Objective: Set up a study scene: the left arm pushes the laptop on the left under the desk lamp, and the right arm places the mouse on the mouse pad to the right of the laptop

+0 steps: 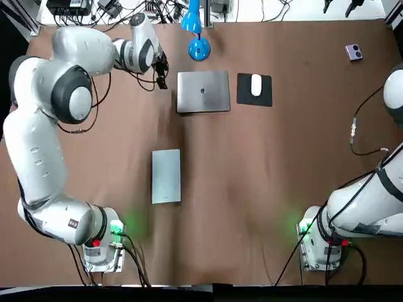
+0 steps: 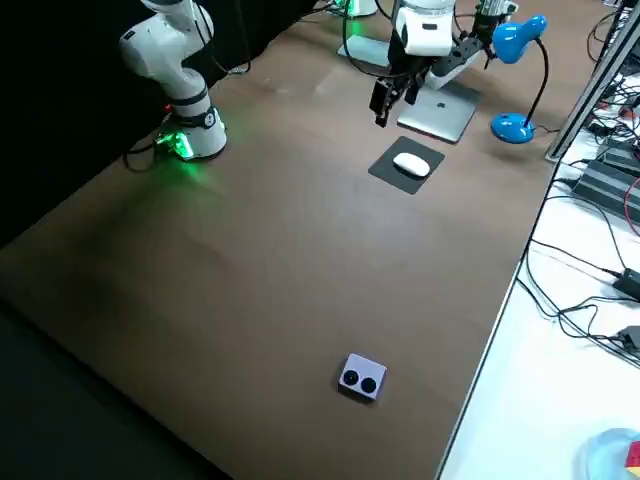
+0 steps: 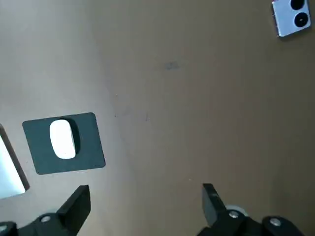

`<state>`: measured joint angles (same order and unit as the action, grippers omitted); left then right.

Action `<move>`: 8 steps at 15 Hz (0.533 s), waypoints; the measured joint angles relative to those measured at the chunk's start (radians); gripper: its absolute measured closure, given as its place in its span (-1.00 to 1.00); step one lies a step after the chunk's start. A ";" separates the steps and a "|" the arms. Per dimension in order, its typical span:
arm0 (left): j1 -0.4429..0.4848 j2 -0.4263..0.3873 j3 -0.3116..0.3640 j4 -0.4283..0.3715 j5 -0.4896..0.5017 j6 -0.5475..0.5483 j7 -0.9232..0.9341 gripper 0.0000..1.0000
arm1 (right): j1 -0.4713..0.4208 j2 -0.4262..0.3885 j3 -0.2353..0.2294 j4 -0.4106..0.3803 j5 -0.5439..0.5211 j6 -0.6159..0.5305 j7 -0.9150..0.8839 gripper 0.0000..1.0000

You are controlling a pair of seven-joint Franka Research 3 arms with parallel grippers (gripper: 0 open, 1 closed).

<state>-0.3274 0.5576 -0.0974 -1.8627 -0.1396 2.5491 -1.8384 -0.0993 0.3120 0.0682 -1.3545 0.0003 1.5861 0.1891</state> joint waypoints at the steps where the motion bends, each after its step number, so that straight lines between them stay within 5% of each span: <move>1: 0.008 -0.019 0.001 -0.001 0.012 -0.019 0.010 -1.00 | -0.007 0.000 0.000 0.006 0.000 -0.004 -0.003 -1.00; 8: 0.096 -0.115 0.001 -0.005 0.058 -0.173 0.340 -1.00 | -0.041 -0.002 0.000 0.015 0.005 -0.097 -0.117 -1.00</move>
<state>-0.2319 0.4427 -0.0969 -1.8675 -0.0819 2.3763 -1.4981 -0.1404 0.3098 0.0686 -1.3397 0.0050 1.4889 0.0721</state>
